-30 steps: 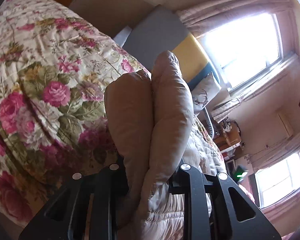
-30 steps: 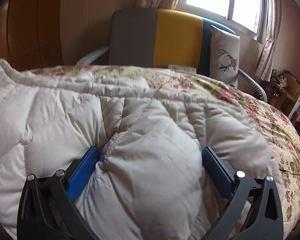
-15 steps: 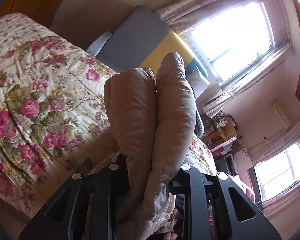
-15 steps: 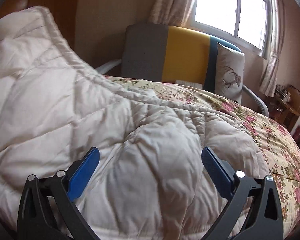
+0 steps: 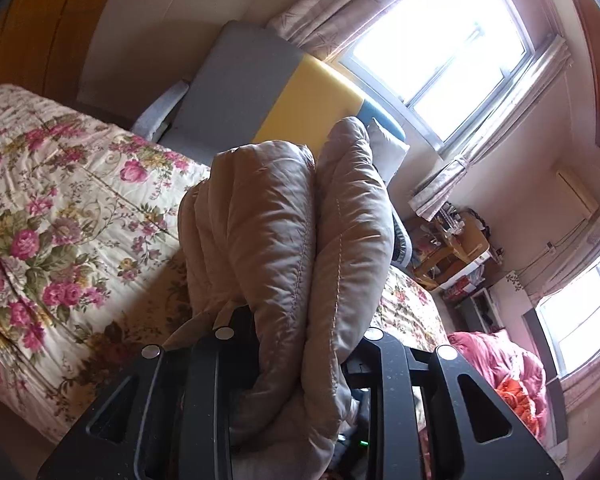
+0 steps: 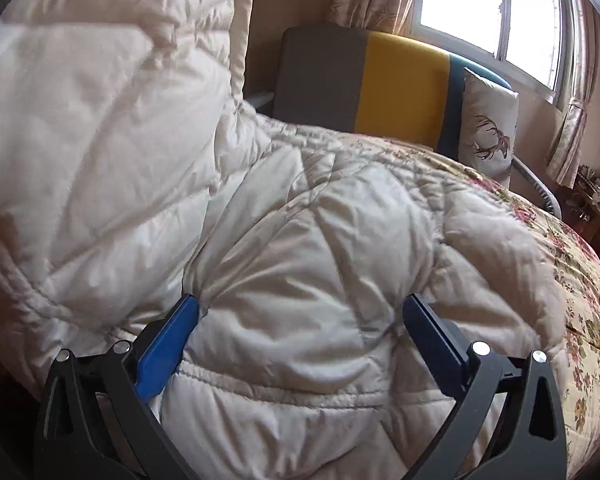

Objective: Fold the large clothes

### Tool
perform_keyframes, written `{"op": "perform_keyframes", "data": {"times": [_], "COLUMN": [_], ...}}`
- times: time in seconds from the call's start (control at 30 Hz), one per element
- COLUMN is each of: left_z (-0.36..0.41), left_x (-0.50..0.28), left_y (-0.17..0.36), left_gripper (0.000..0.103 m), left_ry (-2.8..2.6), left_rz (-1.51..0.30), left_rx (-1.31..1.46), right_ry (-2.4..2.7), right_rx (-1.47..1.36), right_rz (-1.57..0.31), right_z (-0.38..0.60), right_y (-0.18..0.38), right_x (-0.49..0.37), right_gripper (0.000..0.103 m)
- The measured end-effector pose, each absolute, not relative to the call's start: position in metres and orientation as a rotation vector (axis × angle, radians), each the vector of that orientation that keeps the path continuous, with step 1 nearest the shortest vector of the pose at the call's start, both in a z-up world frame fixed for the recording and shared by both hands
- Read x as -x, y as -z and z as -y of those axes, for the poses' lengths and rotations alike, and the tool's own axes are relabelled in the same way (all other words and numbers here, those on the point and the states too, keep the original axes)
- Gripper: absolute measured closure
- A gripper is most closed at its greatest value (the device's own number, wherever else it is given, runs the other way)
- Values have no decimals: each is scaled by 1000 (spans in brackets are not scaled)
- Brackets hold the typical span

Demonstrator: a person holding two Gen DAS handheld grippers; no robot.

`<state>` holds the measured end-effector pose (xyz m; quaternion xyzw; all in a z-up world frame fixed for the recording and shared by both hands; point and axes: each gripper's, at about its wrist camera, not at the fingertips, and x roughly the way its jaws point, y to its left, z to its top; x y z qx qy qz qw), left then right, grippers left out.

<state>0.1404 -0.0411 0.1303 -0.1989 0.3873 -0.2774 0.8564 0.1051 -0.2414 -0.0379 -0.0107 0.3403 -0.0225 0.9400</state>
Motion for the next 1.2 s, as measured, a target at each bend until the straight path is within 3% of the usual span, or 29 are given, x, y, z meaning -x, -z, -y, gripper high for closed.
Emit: {"op": "perform_keyframes", "data": {"times": [0.27,0.47,0.8,0.97,1.2], "left_z": [80,118,211,254,278], "left_x": [-132,-121,-113,-110,-89], "left_y": [-131,-129,-98,-69,-25], "left_gripper": [78,78,72,68,55], "left_ry": [553,550,570,571,634], "left_rz": [-783,-745,-755,-764,-642], "left_rx": [374,307,94,13,-92], "right_ry": [291,388,369,339,329], "right_rx": [-74,-122,-220,-309,-304], "right_rz": [-620,-825,-790,-801,-775], "right_z": [335,373,377,386,411], "right_y": [-8,47,62,64,38], "right_x": [-64,-64,-57,-55,-40], "right_gripper": [2,2,2,2,2]}}
